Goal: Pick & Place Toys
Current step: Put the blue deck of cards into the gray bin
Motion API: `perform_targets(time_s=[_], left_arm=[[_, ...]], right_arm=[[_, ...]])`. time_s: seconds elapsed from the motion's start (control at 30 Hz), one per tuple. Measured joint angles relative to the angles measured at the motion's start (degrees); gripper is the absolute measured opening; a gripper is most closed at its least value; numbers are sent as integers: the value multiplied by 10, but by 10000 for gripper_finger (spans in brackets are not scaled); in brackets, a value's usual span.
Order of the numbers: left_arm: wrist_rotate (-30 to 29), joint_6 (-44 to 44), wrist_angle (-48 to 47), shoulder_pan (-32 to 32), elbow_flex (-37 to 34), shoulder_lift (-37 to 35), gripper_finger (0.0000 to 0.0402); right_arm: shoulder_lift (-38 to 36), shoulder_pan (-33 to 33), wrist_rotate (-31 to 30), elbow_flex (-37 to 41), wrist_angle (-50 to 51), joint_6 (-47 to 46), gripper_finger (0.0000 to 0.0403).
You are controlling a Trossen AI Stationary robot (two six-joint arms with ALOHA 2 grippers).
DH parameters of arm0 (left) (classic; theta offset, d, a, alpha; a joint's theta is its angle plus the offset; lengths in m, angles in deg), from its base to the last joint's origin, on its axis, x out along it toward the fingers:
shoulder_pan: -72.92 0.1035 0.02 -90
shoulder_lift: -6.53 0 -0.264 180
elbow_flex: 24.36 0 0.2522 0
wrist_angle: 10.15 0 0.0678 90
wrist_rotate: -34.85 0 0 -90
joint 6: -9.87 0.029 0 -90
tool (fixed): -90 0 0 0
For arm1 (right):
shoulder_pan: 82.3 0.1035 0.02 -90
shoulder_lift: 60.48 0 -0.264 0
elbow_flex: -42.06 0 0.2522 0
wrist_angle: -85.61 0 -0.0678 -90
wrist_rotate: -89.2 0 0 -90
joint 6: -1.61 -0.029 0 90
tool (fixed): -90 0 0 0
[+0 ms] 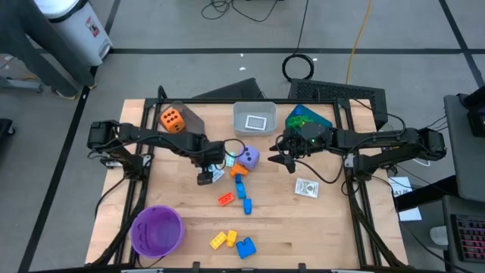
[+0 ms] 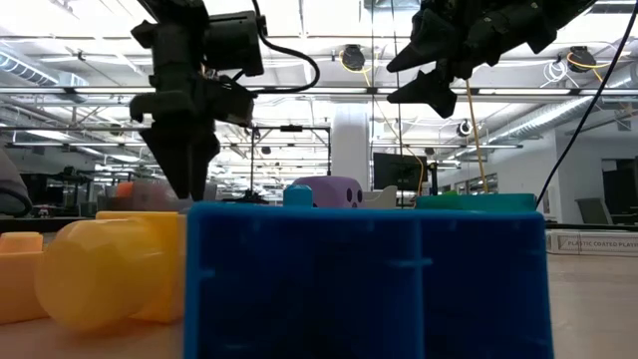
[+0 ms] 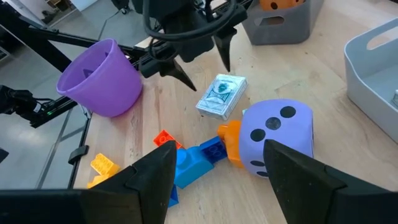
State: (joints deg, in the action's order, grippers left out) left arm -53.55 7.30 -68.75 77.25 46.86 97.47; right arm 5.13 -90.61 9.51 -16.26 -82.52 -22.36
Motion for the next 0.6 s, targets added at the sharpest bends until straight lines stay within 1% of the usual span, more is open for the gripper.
perform_targets(time_s=[0.1,0.17,0.4,0.53,0.6], left_arm=[[-21,1,-2,2,0,0,338],[-31,31,-2,2,0,0,338],[-47,240,4,-6,0,0,337],[-46,369,34,-17,0,0,338],[-46,413,45,-21,1,0,338]], right_arm=[[0,0,0,0,0,4,233],[0,0,0,0,0,10,233],[0,-8,0,0,0,11,233],[0,-15,2,0,0,11,233],[0,-18,2,0,0,11,233]])
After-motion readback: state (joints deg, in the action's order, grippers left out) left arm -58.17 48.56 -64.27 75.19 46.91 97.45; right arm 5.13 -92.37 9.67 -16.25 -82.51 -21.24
